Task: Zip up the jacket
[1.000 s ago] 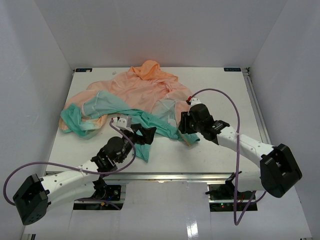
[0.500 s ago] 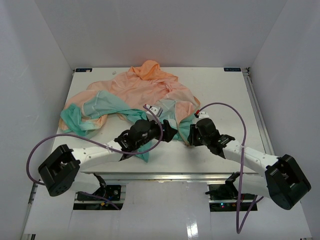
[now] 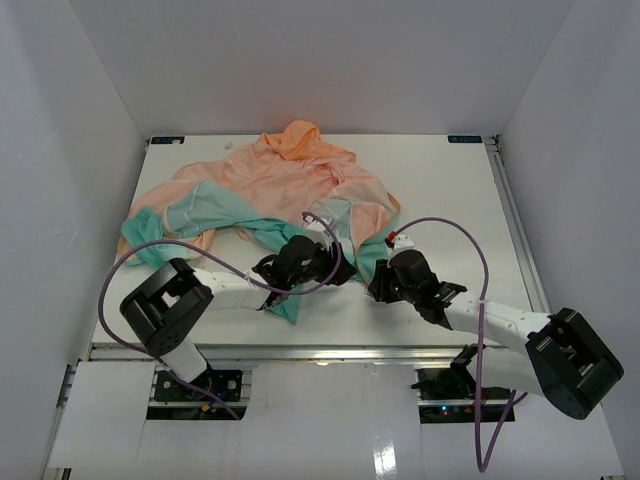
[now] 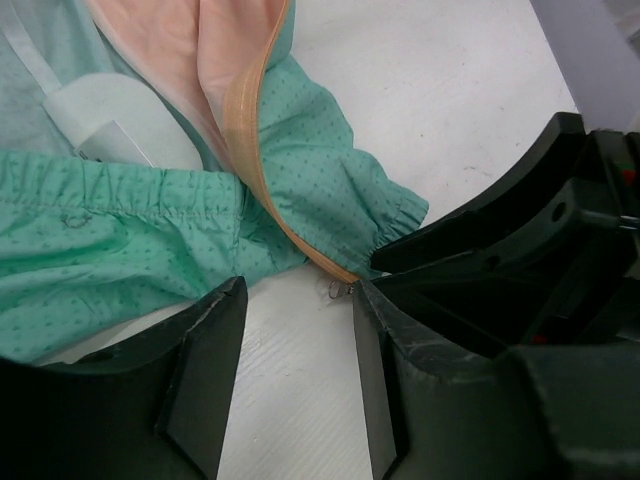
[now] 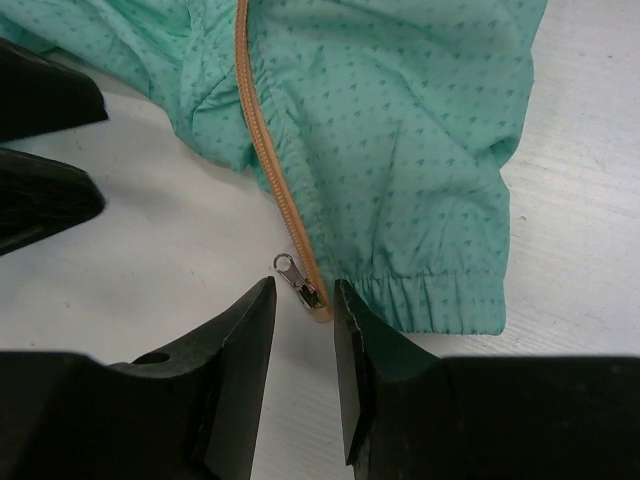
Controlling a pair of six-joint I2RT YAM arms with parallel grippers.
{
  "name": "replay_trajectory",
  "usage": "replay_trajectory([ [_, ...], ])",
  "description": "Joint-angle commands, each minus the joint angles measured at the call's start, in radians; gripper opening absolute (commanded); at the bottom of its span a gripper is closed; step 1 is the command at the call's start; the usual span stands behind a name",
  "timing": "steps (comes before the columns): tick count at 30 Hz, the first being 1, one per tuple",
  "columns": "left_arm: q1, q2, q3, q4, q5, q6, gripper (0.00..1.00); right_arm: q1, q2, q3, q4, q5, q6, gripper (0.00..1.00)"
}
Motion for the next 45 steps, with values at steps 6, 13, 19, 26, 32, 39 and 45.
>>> replay_trajectory([
  [6, 0.0, 0.135, 0.075, 0.118, 0.128, -0.009, 0.49, 0.007, -0.089, -0.068, 0.108, 0.005, 0.028, 0.37],
  [13, 0.0, 0.192, 0.113, 0.13, 0.129, -0.034, 0.51, 0.008, -0.108, -0.078, 0.108, 0.018, 0.03, 0.37],
  [19, 0.0, 0.241, 0.163, 0.087, 0.106, -0.057, 0.5, 0.008, -0.131, -0.088, 0.104, 0.025, 0.031, 0.37],
  [26, 0.0, 0.241, 0.177, 0.031, 0.021, -0.086, 0.49, 0.008, -0.183, -0.098, 0.086, 0.035, 0.031, 0.38],
  [32, 0.0, 0.245, 0.191, -0.007, -0.005, -0.114, 0.49, 0.008, -0.205, -0.097, 0.076, 0.045, 0.033, 0.38],
  [39, 0.0, 0.263, 0.187, 0.106, 0.074, -0.11, 0.52, 0.008, -0.203, -0.097, 0.075, 0.054, 0.031, 0.38],
  [45, 0.0, 0.304, 0.246, 0.043, 0.085, -0.11, 0.51, 0.008, -0.209, -0.094, 0.07, 0.055, 0.028, 0.38],
])
